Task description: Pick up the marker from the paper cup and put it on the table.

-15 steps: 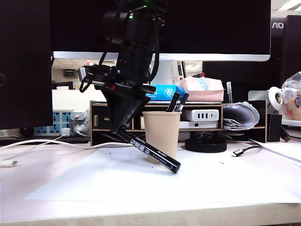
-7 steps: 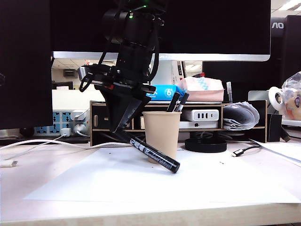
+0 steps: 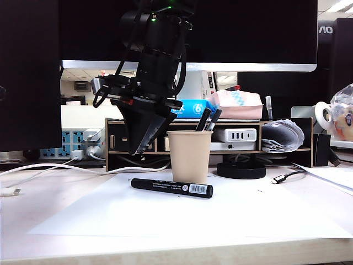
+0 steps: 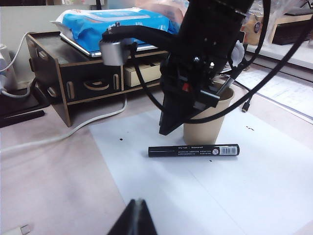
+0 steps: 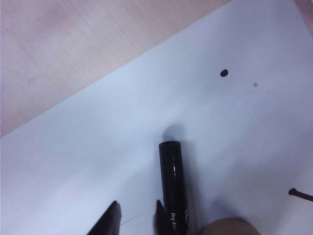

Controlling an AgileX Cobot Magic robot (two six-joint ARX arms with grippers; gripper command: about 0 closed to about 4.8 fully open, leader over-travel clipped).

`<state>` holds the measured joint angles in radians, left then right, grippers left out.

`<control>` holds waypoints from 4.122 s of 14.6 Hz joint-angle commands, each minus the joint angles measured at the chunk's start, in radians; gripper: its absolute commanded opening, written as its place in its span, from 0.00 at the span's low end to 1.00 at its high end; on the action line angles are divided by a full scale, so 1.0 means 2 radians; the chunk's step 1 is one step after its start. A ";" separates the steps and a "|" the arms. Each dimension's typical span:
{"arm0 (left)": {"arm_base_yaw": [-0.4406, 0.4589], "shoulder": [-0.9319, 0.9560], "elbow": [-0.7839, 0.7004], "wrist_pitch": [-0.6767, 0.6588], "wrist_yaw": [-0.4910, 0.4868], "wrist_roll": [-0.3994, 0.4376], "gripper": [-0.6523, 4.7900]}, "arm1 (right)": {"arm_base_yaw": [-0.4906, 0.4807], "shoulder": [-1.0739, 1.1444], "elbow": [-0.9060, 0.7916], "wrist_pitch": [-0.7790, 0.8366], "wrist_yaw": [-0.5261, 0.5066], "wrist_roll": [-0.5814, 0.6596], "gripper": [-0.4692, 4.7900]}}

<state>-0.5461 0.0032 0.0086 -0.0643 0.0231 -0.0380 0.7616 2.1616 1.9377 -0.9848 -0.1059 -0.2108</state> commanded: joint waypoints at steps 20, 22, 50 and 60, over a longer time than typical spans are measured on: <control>0.000 0.000 0.000 0.006 0.000 0.000 0.11 | 0.005 -0.269 0.164 -0.060 -0.032 0.039 0.08; 0.000 0.000 0.000 0.006 0.000 0.000 0.11 | 0.005 -0.303 0.145 -0.054 -0.011 0.039 0.08; 0.000 0.000 0.000 0.006 0.000 0.000 0.11 | -0.073 -1.079 -0.757 0.301 0.234 0.187 0.08; 0.000 0.000 0.000 0.006 0.002 0.000 0.11 | -0.074 -1.079 -0.915 0.362 0.145 0.245 0.08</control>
<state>-0.5461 0.0032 0.0086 -0.0643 0.0238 -0.0380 0.6140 0.0036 0.1226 -0.3031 0.1864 0.2745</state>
